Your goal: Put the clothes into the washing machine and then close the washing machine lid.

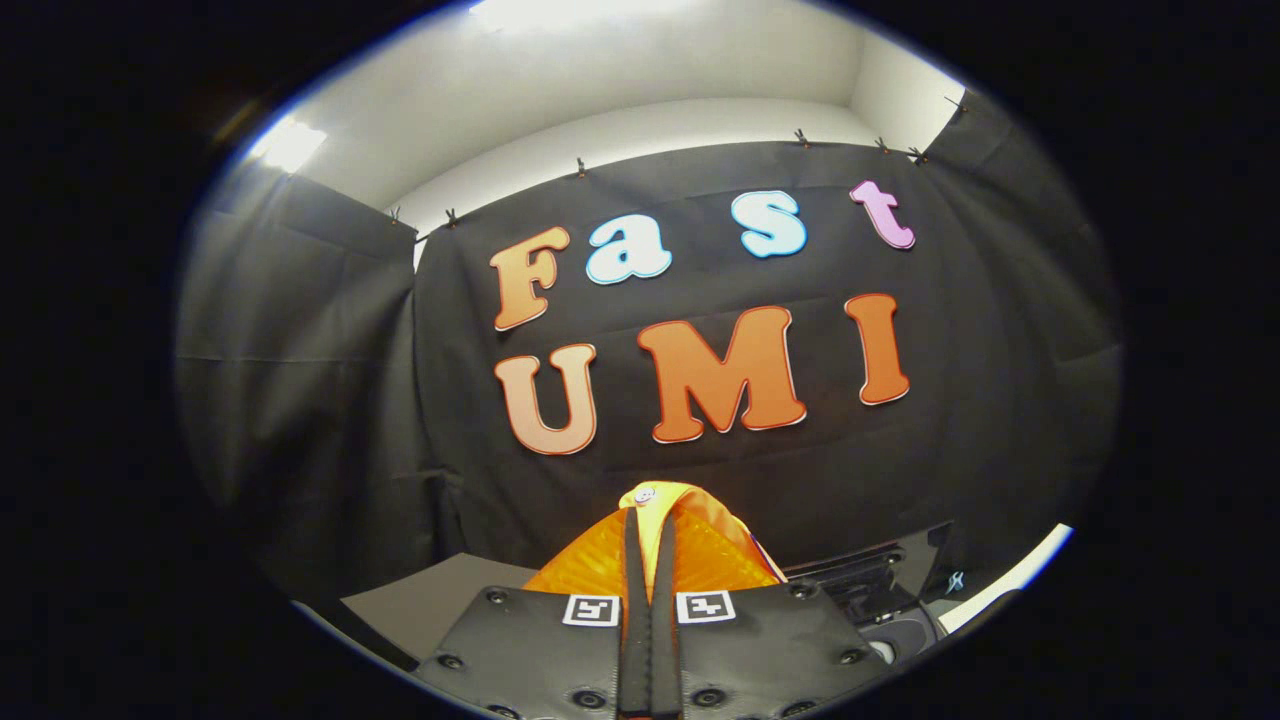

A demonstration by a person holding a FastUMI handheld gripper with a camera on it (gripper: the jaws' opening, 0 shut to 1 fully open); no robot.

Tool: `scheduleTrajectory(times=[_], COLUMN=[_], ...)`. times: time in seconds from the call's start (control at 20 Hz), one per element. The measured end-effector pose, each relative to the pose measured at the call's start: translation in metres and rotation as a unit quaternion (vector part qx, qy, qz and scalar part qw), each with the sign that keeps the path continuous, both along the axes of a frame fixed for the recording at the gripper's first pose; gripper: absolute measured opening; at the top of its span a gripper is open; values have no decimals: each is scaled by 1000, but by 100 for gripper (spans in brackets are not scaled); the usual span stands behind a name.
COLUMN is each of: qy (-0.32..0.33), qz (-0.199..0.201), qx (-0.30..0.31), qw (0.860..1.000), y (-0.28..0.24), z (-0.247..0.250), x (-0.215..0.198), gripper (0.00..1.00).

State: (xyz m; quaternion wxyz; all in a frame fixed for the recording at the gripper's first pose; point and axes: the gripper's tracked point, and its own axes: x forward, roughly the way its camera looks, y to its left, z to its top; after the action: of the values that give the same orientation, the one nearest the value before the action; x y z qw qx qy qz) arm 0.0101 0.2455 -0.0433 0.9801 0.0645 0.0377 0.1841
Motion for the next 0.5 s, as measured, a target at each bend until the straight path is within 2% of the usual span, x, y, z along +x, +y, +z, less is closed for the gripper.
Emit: scheduleTrajectory(times=[0.5], qy=[26], qz=[-50], qx=[-18], qw=[998], y=[-87], z=[-36], x=[25], gripper=[7])
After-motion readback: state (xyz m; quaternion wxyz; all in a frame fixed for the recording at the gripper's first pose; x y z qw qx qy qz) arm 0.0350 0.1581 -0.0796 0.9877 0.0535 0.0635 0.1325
